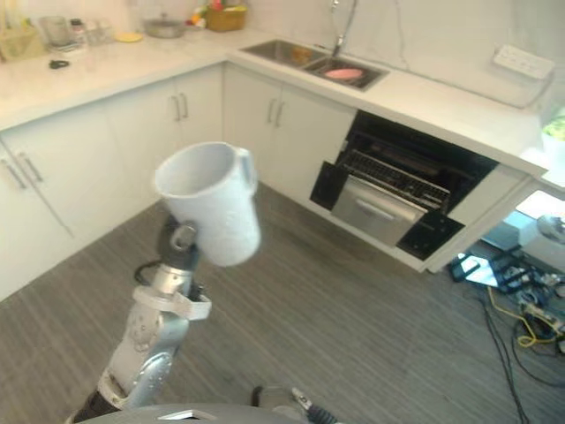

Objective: Walk over to the sink, pick up the cup, carry it to the dishwasher, place the cup inside the dishwasher, then close the dishwasher door

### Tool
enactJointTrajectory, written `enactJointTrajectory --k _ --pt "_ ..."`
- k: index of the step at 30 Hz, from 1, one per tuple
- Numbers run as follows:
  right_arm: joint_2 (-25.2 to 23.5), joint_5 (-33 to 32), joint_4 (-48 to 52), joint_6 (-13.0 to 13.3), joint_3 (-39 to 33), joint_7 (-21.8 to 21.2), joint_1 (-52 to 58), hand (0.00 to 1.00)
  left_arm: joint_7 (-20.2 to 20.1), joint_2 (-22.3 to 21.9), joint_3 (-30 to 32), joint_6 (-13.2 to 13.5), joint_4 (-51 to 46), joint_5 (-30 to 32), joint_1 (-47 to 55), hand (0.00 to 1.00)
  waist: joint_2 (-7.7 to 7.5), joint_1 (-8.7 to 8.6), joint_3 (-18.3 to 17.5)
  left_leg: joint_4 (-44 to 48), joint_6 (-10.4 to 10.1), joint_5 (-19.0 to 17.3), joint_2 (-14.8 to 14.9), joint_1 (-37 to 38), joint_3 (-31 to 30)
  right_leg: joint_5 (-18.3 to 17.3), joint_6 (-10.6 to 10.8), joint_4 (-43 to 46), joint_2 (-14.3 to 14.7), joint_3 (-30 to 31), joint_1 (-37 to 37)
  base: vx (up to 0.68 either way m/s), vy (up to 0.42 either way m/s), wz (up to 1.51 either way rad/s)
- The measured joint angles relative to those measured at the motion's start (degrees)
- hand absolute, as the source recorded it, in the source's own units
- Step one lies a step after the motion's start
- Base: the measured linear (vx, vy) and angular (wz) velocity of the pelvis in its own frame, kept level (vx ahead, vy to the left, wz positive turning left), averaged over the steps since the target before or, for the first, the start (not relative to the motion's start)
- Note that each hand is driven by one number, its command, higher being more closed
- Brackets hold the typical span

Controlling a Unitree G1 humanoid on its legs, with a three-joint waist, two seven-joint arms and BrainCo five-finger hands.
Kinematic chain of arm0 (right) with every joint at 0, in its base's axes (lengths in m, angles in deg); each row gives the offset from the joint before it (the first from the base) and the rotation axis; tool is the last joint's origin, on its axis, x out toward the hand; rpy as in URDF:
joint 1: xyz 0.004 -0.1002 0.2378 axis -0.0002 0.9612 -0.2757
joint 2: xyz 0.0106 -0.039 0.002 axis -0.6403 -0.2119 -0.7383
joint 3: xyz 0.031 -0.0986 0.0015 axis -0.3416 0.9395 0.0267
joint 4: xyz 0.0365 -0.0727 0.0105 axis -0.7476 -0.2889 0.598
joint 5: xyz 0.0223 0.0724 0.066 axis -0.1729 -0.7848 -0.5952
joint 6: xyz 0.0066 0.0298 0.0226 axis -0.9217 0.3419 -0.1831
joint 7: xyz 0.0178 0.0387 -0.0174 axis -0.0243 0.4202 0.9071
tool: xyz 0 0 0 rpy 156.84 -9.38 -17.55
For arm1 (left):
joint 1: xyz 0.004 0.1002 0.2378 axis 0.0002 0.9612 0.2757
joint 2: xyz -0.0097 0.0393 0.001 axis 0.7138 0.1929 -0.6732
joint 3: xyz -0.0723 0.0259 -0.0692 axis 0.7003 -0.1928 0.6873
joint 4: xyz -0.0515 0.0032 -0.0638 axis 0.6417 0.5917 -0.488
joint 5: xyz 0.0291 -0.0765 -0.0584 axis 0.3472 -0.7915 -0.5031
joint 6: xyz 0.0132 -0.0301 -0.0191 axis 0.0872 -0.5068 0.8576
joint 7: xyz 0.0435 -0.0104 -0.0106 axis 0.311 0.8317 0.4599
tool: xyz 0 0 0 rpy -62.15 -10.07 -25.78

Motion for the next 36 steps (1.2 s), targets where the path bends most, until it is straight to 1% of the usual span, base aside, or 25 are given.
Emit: enactJointTrajectory --k 1,2,3,4,7,8,9,10,11,12,13,15,17,19,20,21,22,24,26,28,30,31,32,33,36 --pt "0.34 -0.66 1.53 -0.82 0.07 0.66 0.89 0.00 0.67 -0.32 0.98 0.03 0.00 -0.99 1.35 1.00 0.37 0.11 0.23 10.08 3.52 5.31 1.44 -5.59 -1.50 -1.09 -0.23 -0.02 0.35 0.12 0.50 0.37 -0.134 -0.08" --pt "1.08 -1.57 3.80 -2.15 -0.24 1.54 2.00 0.00 0.90 -0.96 2.85 0.02 0.00 -2.24 3.72 1.00 0.56 1.08 0.41 22.81 4.46 14.95 4.06 -13.54 -3.71 -1.67 -0.46 -0.77 0.96 0.18 2.15 0.32 -0.022 -0.11" --pt "1.54 -2.31 3.59 -2.34 -1.27 1.66 1.85 0.00 0.82 -1.30 4.21 0.09 0.62 -2.61 4.80 1.00 2.19 1.34 1.25 27.91 3.41 13.54 4.82 -19.08 -4.18 -2.04 -0.76 -2.81 1.44 0.20 4.52 0.37 -0.004 -0.08" --pt "1.92 -2.42 2.82 -2.40 -1.61 1.62 1.19 0.00 0.58 -1.32 4.60 0.12 1.60 -2.59 4.84 1.00 2.38 1.25 1.42 26.75 3.26 12.11 4.35 -20.55 -3.87 -1.87 -1.05 -4.60 1.48 0.22 6.33 0.44 0.022 -0.06" --pt "2.20 -2.85 -3.41 -2.01 -1.52 1.41 -3.89 0.00 -1.06 -0.84 7.24 -0.97 5.63 -4.16 5.05 1.00 2.18 1.70 1.81 -3.91 1.68 8.71 -3.03 -18.64 0.52 0.00 0.36 -12.23 -0.48 2.41 13.39 0.50 0.103 -0.32" --pt "2.00 -2.79 -5.34 -1.61 -1.48 1.19 -5.69 0.00 -1.11 -0.98 8.36 -1.48 6.18 -4.97 5.11 1.00 2.07 2.17 1.81 -19.77 0.41 11.88 -7.29 -17.28 -1.92 0.15 0.72 -13.86 -1.19 4.33 14.61 0.37 0.113 -0.63" --pt "2.04 -2.74 -6.35 -1.31 -1.50 1.12 -6.93 0.00 -1.14 -1.06 8.93 -1.70 6.20 -5.08 5.35 1.00 2.16 2.49 1.83 -27.53 -0.11 15.16 -9.04 -16.49 -4.42 0.21 0.89 -14.81 -1.28 5.64 15.20 0.66 0.275 -1.34" --pt "1.74 -2.23 -9.40 0.27 -0.99 1.17 -9.53 0.00 -1.05 -1.09 9.72 -1.69 6.23 -5.21 6.48 1.00 2.11 4.00 1.83 -36.49 -1.44 28.19 -11.25 -14.37 -10.33 -0.01 1.96 -17.03 -1.22 10.65 16.62 0.38 0.186 -1.18" --pt "0.93 -2.21 -10.54 1.08 -1.06 1.11 -10.20 0.00 -1.01 -0.62 9.84 -1.66 6.33 -5.20 6.42 1.00 1.63 4.03 1.96 -36.21 1.12 27.76 -12.15 -13.25 -9.85 -0.28 2.51 -17.61 -1.82 11.88 17.41 0.58 0.264 -0.92" --pt "0.15 -2.25 -10.65 1.71 -1.26 1.07 -10.43 0.00 -1.02 -0.06 9.85 -1.67 6.57 -5.17 6.05 1.00 0.29 3.46 2.42 -35.15 1.08 26.87 -12.93 -12.88 -9.26 -0.34 2.82 -17.86 -3.01 12.35 18.20 0.36 0.154 -0.15" --pt "-0.80 -2.23 -11.08 2.47 -1.56 1.15 -10.68 0.00 -1.09 -0.05 9.49 -1.67 6.60 -5.19 5.64 1.00 -1.07 2.83 3.21 -30.36 2.87 23.25 -13.40 -13.68 -8.24 0.23 3.64 -17.71 -4.15 13.39 19.21 0.51 0.222 -0.17" --pt "-1.15 -2.17 -12.42 2.97 -1.93 1.17 -10.69 0.00 -2.41 0.00 8.98 -1.70 6.67 -5.20 5.40 1.00 -1.66 2.69 3.14 -22.90 3.53 16.66 -13.48 -13.87 -7.36 0.52 4.17 -13.51 -4.69 13.70 19.76 0.39 0.178 -0.23" --pt "-1.96 -2.12 -12.88 4.24 -4.48 1.23 -9.67 0.00 -4.02 0.57 7.32 -1.78 6.76 -5.16 3.28 1.00 -2.04 1.86 2.16 -20.53 5.03 11.15 -14.85 -11.07 -6.47 1.29 5.70 2.64 -6.63 12.96 15.07 0.40 0.214 -0.08" --pt "-2.28 -2.08 -13.52 5.38 -5.69 1.29 -9.76 0.00 -4.29 1.21 7.27 -1.84 6.14 -4.68 1.93 1.00 -3.40 2.00 2.39 -21.07 5.96 8.92 -16.76 -7.25 -4.77 6.09 7.60 15.98 -9.69 12.09 9.81 0.33 0.175 -0.31" --pt "-2.11 -2.07 -13.42 6.23 -6.60 1.41 -9.61 0.00 -4.11 1.53 7.22 -2.01 6.06 -4.66 1.52 1.00 -3.69 1.69 2.69 -22.95 7.33 6.99 -18.09 -2.60 -4.20 15.26 4.78 25.58 -12.74 9.80 6.10 0.36 0.183 -0.43" --pt "-1.88 -2.08 -13.07 7.18 -6.67 1.71 -9.34 0.00 -3.03 1.57 7.24 -2.04 6.15 -3.99 1.58 1.00 -2.25 0.86 3.01 -25.00 7.86 5.75 -17.95 2.00 -3.98 13.74 1.37 33.96 -12.84 9.21 2.49 0.35 0.175 -0.38" --pt "-2.05 -2.13 -12.55 7.54 -6.59 1.76 -8.80 0.00 -2.50 1.56 7.28 -2.03 6.15 -3.25 1.56 1.00 -2.48 0.39 3.07 -26.49 7.87 5.50 -17.59 3.71 -4.00 12.05 0.92 36.48 -11.89 8.68 0.69 0.42 0.174 -0.17" --pt "-2.84 -2.19 -7.37 9.73 -5.99 3.49 -7.14 0.00 -1.00 2.18 7.03 -1.89 5.97 -2.22 0.70 1.00 -0.35 -1.90 1.52 -32.00 7.10 5.51 -15.40 8.51 -3.90 5.62 2.15 33.49 -6.83 4.53 -7.55 0.35 0.087 -0.03" --pt "-4.24 -2.22 -2.55 11.61 -5.79 6.51 -5.60 0.00 -0.42 2.65 6.77 -2.04 5.99 -2.39 -0.71 1.00 -0.36 -2.88 1.49 -35.46 5.34 6.37 -14.67 11.54 -3.97 3.31 2.24 22.87 -6.02 -1.61 -11.73 0.46 0.050 0.04" --pt "-5.70 -2.24 2.44 12.90 -5.75 9.66 -3.66 0.00 -0.47 2.51 6.45 -2.43 5.91 -2.46 -1.72 1.00 -0.08 -3.71 1.68 -35.58 3.25 5.42 -13.20 13.36 -4.53 4.35 1.23 7.50 -4.82 -5.94 -12.20 0.53 -0.012 0.19" --pt "-7.27 -2.35 11.55 14.70 -5.30 13.52 -0.68 0.00 -0.48 1.65 6.32 -2.43 5.07 -2.60 -1.97 1.00 0.50 -4.18 1.94 -32.77 -1.34 1.68 -10.45 16.22 -4.79 14.44 -0.26 -12.85 -0.86 -2.25 -10.12 0.58 -0.090 0.19" --pt "-7.74 -2.36 14.46 15.34 -4.86 14.53 0.27 0.00 -0.47 1.61 6.17 -2.44 4.27 -2.60 -1.86 1.00 -0.22 -4.24 1.67 -31.45 -2.31 0.25 -10.58 16.60 -4.87 18.98 -0.74 -16.79 -0.69 -0.64 -9.13 0.62 -0.134 0.11" --pt "-7.63 -2.32 19.93 17.10 -3.84 16.19 1.24 0.00 -0.61 0.59 5.88 -1.93 3.26 -2.54 -1.72 1.00 0.48 -4.02 1.65 -28.90 -2.74 -3.39 -9.56 18.42 -4.74 24.52 -1.58 -14.99 -0.35 -0.82 -9.05 0.55 -0.099 -0.09" --pt "-6.71 -2.32 22.49 17.90 -3.95 17.32 0.25 0.00 -0.33 -0.73 5.55 -2.12 2.87 -2.70 -1.65 1.00 2.50 -3.77 1.81 -27.01 -2.61 -3.79 -7.66 18.47 -4.38 21.95 -2.50 -12.02 0.72 -0.92 -9.65 0.50 -0.085 -0.20" --pt "-6.94 -2.26 28.66 21.33 -6.75 19.97 -1.03 0.00 -0.62 -2.27 5.27 -1.84 2.66 -2.54 -2.46 1.00 3.02 -3.12 1.68 -24.70 -3.01 1.35 -7.34 19.44 -4.21 14.25 -2.54 -3.64 1.08 -0.82 -11.32 0.48 -0.151 -0.12"
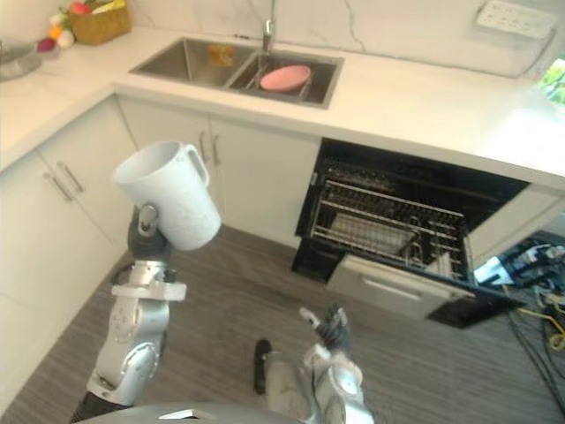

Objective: Walk over to the sink, pick up the cup, carry it to the dishwasher, place the cup inside the dishwasher, then close the dishwasher door

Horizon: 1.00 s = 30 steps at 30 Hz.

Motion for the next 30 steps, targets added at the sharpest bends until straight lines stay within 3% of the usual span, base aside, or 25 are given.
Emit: enactJointTrajectory --k 2,3,4,5,7,8,9,10,12,14,15,17,19,20,21,23,25,27,28,30 --pt "0.69 -0.56 -0.39 6.72 -9.30 -2.14 -1.08 0.00 -1.08 0.13 2.01 2.08 -0.65 -1.23 0.03 1.00 0.54 0.34 0.01 10.14 0.81 5.05 1.99 -1.65 -0.16 -5.54 0.44 1.57 2.21 0.48 2.74 0.47 -0.140 -0.31" --pt "1.12 -1.43 0.37 7.36 -11.95 -2.67 -1.26 0.00 -1.37 0.12 2.46 2.20 -0.92 -1.81 0.01 1.00 0.70 0.40 0.01 14.62 1.13 7.59 3.03 -2.89 -0.20 -6.81 -0.11 1.38 2.91 0.38 4.17 0.43 -0.066 -0.39" --pt "2.78 -3.49 2.79 8.08 -15.76 -3.31 -1.29 0.00 -1.79 -0.20 3.47 2.52 -1.33 -2.91 0.10 1.00 1.31 0.36 -0.19 24.61 1.71 15.99 5.59 -6.48 -0.37 -8.49 -0.61 0.41 3.90 -0.70 7.72 0.42 -0.031 -0.37" --pt "4.47 -5.09 5.46 9.09 -17.47 -3.28 -1.24 0.00 -2.30 -0.60 4.19 2.86 -1.27 -3.74 0.85 1.00 1.09 0.30 -0.58 34.11 1.91 28.54 8.30 -11.11 -0.45 -9.67 -1.83 -1.27 5.64 -0.21 10.90 0.50 -0.010 -0.39" --pt "5.72 -5.55 9.00 11.51 -17.71 -2.67 -1.41 0.00 -2.32 -1.21 4.02 2.85 -1.17 -3.93 1.54 1.00 1.54 0.53 -0.85 45.62 1.90 23.77 10.29 -18.76 -0.55 -10.49 -2.89 -3.44 7.70 1.02 14.44 0.39 0.001 -0.40" --pt "4.69 -5.53 11.60 13.58 -16.95 -1.50 -1.55 0.00 -2.30 -1.67 3.54 2.86 -1.15 -3.91 2.30 1.00 1.08 1.00 -0.75 49.44 4.14 18.17 9.50 -24.30 -0.10 -10.37 -3.70 -5.82 8.31 2.82 17.34 0.37 -0.005 -0.70" --pt "3.10 -5.50 13.69 15.31 -16.01 -0.21 -1.62 0.00 -2.23 -1.85 2.26 3.03 -1.18 -3.71 3.48 1.00 0.68 1.94 -1.14 48.34 5.15 13.24 7.88 -28.23 1.01 -10.19 -4.00 -8.66 8.45 5.34 20.01 0.38 -0.002 -0.84" --pt "2.11 -5.32 14.61 16.24 -15.11 0.58 -1.71 0.00 -1.98 -1.81 1.69 3.30 -1.18 -3.33 3.92 1.00 0.53 2.50 -1.20 46.56 5.21 11.20 7.35 -29.79 1.94 -10.15 -4.05 -9.85 8.48 6.71 21.28 0.38 0.025 -1.14" --pt "-0.51 -4.37 18.49 17.88 -11.80 2.48 -2.48 0.00 -1.01 -1.93 -0.25 3.69 -1.30 -2.26 4.40 1.00 0.43 3.53 -1.30 32.28 5.50 5.47 6.59 -32.75 6.19 -10.91 -3.71 -12.19 8.44 13.34 24.93 0.42 0.098 -1.36" --pt "-0.60 -3.90 22.11 18.28 -9.91 3.95 -3.47 0.00 -0.50 -2.02 -1.51 3.68 -1.87 -2.09 4.75 1.00 0.02 3.39 -1.57 17.53 5.13 4.71 5.00 -33.11 5.13 -11.92 -2.62 -11.57 8.21 19.45 26.44 0.47 0.217 -1.63" --pt "-0.86 -3.15 24.02 18.77 -9.50 4.17 -4.24 0.00 0.51 -1.70 -2.68 3.67 -2.18 -2.07 5.25 1.00 -1.23 3.46 -2.32 8.15 4.31 5.90 3.09 -33.00 1.77 -13.39 -2.02 -10.73 7.33 24.22 26.61 0.49 0.282 -1.86" --pt "-0.95 -3.39 25.96 19.25 -8.78 4.07 -5.07 0.00 2.26 -0.88 -3.93 3.62 -2.40 -1.04 5.87 1.00 -2.90 3.63 -3.21 -0.17 2.97 9.40 1.85 -33.09 -3.63 -15.69 -0.99 -9.21 6.11 30.77 27.16 0.59 0.437 -1.88" --pt "-0.97 -4.34 28.87 20.23 -8.89 3.76 -4.02 0.00 3.02 0.37 -5.62 3.58 -2.71 0.20 6.16 1.00 -2.83 3.23 -3.31 -1.90 1.68 16.64 1.90 -32.00 -5.42 -18.62 1.60 -7.68 4.86 34.33 29.38 0.55 0.435 -1.56" --pt "-2.54 -4.66 29.83 20.89 -8.60 3.56 -2.90 0.00 2.70 1.98 -6.58 3.35 -3.27 0.14 6.72 1.00 -4.68 2.73 -4.10 0.43 0.89 15.74 0.77 -30.25 -2.96 -20.20 3.76 -5.78 2.45 35.90 29.77 0.48 0.395 -1.16" --pt "-3.42 -4.93 31.30 20.78 -8.76 3.58 -2.48 0.00 2.49 2.59 -6.92 3.14 -3.59 0.09 6.41 1.00 -5.17 2.15 -4.40 3.82 2.39 13.69 0.54 -30.40 -0.95 -19.24 5.75 -3.85 1.15 36.40 28.84 0.45 0.393 -1.02" --pt "-4.29 -4.92 33.78 20.55 -7.64 3.59 -2.57 0.00 1.85 2.74 -7.23 2.30 -3.59 0.08 5.55 1.00 -5.20 2.00 -4.44 6.13 4.10 11.57 0.42 -29.30 1.00 -16.17 7.70 -2.41 0.20 36.22 28.42 0.32 0.368 -0.83" --pt "-4.80 -4.85 34.12 20.43 -6.05 3.80 -2.70 0.00 0.59 2.90 -7.51 1.34 -3.56 0.10 4.64 1.00 -5.27 1.80 -4.75 4.81 4.57 9.99 0.36 -26.01 3.52 -13.01 8.22 -0.01 -0.98 32.82 27.20 0.24 0.301 -0.78" --pt "-5.19 -4.81 32.92 20.42 -4.90 3.75 -3.32 0.00 -0.41 3.04 -7.51 0.73 -3.45 0.13 3.82 1.00 -5.40 2.10 -5.21 0.55 4.56 8.51 0.34 -21.78 6.90 -10.94 8.19 5.32 -3.15 24.28 23.73 0.16 0.211 -0.97" --pt "-5.24 -4.34 29.08 20.43 -4.07 3.63 -5.49 0.00 -0.41 3.85 -6.97 0.09 -2.68 0.15 3.53 1.00 -5.24 2.27 -5.18 -3.40 4.66 8.28 0.42 -17.73 11.27 -10.01 8.14 8.10 -6.90 14.05 20.94 0.09 0.172 -1.25" --pt "-5.27 -3.81 24.71 20.20 -3.27 3.64 -8.15 0.00 -0.28 4.64 -5.26 -0.13 -1.40 0.37 3.54 1.00 -5.17 2.16 -5.29 -4.40 4.67 8.28 0.80 -16.08 15.09 -10.47 7.26 5.86 -10.34 4.81 18.59 0.03 0.139 -1.39"
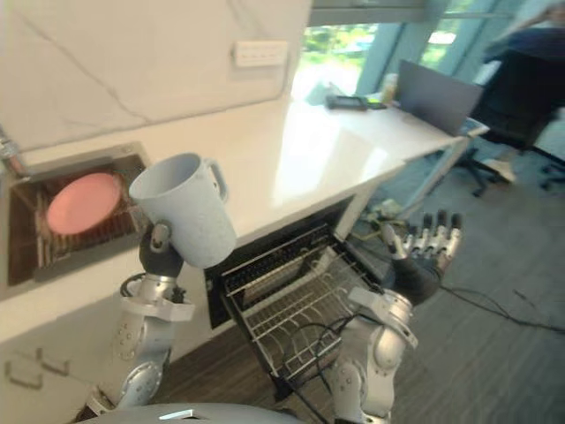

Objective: Walk over to the sink, pick up the cup, carry it to the dishwasher, place the cup inside the dishwasher, then close the dishwasher door

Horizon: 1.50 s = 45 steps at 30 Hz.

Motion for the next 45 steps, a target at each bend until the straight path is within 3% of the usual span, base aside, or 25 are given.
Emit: enactJointTrajectory --k 1,2,3,5,9,15,16,18,19,29,36,45 --pt "0.14 0.03 -2.18 -0.80 0.47 -1.28 -1.51 0.00 0.52 0.22 1.92 -0.07 1.34 1.01 0.05 1.00 -0.56 -0.08 -0.35 1.03 0.02 -0.05 0.28 -0.07 1.10 2.32 -0.79 -4.51 -0.63 -6.64 -1.04 0.01 0.054 -1.47" --pt "1.03 -0.02 -3.05 -1.23 1.14 -2.27 -2.44 0.00 0.83 0.26 3.27 -0.12 2.42 1.07 0.05 1.00 -0.37 0.01 -0.84 1.44 -0.17 -0.19 1.01 -0.06 0.81 3.89 -0.93 -7.87 0.24 -9.30 -0.13 0.02 -0.007 -1.49" --pt "2.11 -0.18 -3.05 -1.43 2.23 -3.25 -3.13 0.00 1.38 0.33 4.36 -0.13 3.04 1.44 0.08 1.00 0.86 0.53 -1.25 1.21 -0.46 -0.36 2.00 -0.16 0.21 5.70 -1.20 -12.18 1.58 -9.91 0.89 0.04 -0.032 -1.23" --pt "4.12 -0.87 -3.09 -1.72 3.63 -5.16 -4.79 0.00 2.10 0.39 5.55 -0.11 3.27 2.13 -0.66 1.00 1.94 0.48 -1.25 0.16 -0.54 -0.40 2.17 -0.15 0.18 8.43 -0.38 -21.03 3.37 -9.15 2.74 0.03 -0.062 -1.07" --pt "7.47 -3.69 -5.55 -3.21 4.93 -7.89 -6.19 0.00 3.66 -0.47 4.72 -0.09 5.89 6.80 -4.27 1.00 2.54 -0.19 -1.19 -1.61 -0.75 -0.49 0.71 0.14 -1.10 12.64 1.06 -31.39 4.01 -8.11 5.77 -0.01 -0.035 -0.40" --pt "8.14 -8.00 -5.59 -6.30 11.91 -16.23 -8.43 0.00 8.17 0.07 4.47 0.20 7.97 17.03 -5.47 1.00 2.32 0.43 -0.71 -4.79 -1.33 -0.67 -0.83 0.46 -0.14 14.57 1.89 -34.32 3.87 -6.43 4.79 -0.12 -0.006 -0.18" --pt "7.79 -8.67 -5.55 -7.71 14.61 -19.84 -8.71 0.00 11.38 0.04 4.24 0.20 9.94 20.60 -5.70 1.00 2.27 0.49 -0.66 -4.87 -1.19 -0.63 -1.22 0.33 0.41 15.36 2.14 -35.50 3.57 -6.28 4.89 -0.15 -0.019 -0.17" --pt "7.85 -8.68 -5.50 -8.57 15.76 -21.64 -8.70 0.00 13.48 0.04 3.93 0.20 10.72 22.59 -6.12 1.00 2.30 0.26 -0.47 -5.15 -0.99 -0.37 -1.51 0.30 0.38 15.54 2.35 -35.56 3.33 -6.34 4.84 -0.11 -0.012 -0.03" --pt "7.84 -8.67 -5.47 -9.37 16.33 -23.10 -8.74 0.00 16.45 -0.01 3.39 0.20 11.75 25.89 -7.30 1.00 2.26 0.28 -0.36 -5.93 -0.82 0.31 -1.94 0.33 0.36 15.79 2.45 -35.54 3.08 -6.34 4.54 -0.10 -0.015 0.02" --pt "7.81 -13.01 -4.61 -11.50 22.40 -25.00 -10.30 0.00 32.78 -1.01 2.20 -0.05 15.78 43.54 -11.17 1.00 1.99 0.07 -0.02 -9.85 -0.70 3.52 -3.25 1.06 -0.01 16.98 2.44 -36.70 2.90 -6.73 4.27 -0.04 -0.019 0.03" --pt "7.74 -15.66 -4.61 -12.61 24.39 -26.12 -10.98 0.00 39.31 -1.31 2.06 -0.11 17.15 53.51 -11.24 1.00 1.04 0.11 0.54 -10.90 -0.57 4.33 -3.65 1.86 -1.29 17.03 2.39 -36.70 2.67 -7.89 5.38 -0.04 -0.015 0.09" --pt "7.75 -18.77 -4.60 -13.01 24.78 -27.54 -11.00 0.00 45.76 -1.13 2.10 -0.68 18.57 66.46 -11.47 1.00 1.00 -0.06 0.58 -12.91 -0.26 5.69 -4.47 2.31 -1.40 17.14 2.44 -36.69 2.23 -7.99 5.00 -0.04 -0.007 0.02"
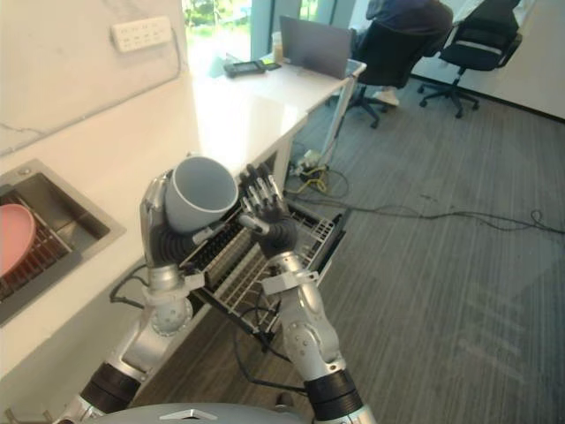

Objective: Walk over to the sink, pick up the cup, carry it to the dishwasher, place the cup inside the dishwasher, then close the dishwasher door

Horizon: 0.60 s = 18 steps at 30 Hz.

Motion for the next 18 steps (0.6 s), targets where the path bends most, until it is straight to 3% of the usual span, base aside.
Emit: enactJointTrajectory --k 8,18 --pt "0.12 0.21 -0.01 -0.84 2.33 -1.24 -1.29 0.00 0.80 0.90 -0.07 -2.29 3.01 2.10 -1.29 1.00 0.00 -0.47 0.00 -1.71 -0.02 0.87 -0.39 0.88 0.19 0.01 0.00 0.00 0.12 0.18 0.04 -0.03 -0.014 -0.01" --pt "0.26 4.61 -0.08 -2.13 3.63 -1.24 -1.31 0.00 -0.37 1.14 -0.33 -2.54 4.71 1.81 -1.45 1.00 0.00 -0.58 0.00 -2.80 -0.03 1.38 -0.51 1.42 0.26 0.01 0.01 0.00 0.11 0.22 0.08 -0.02 -0.014 0.00"
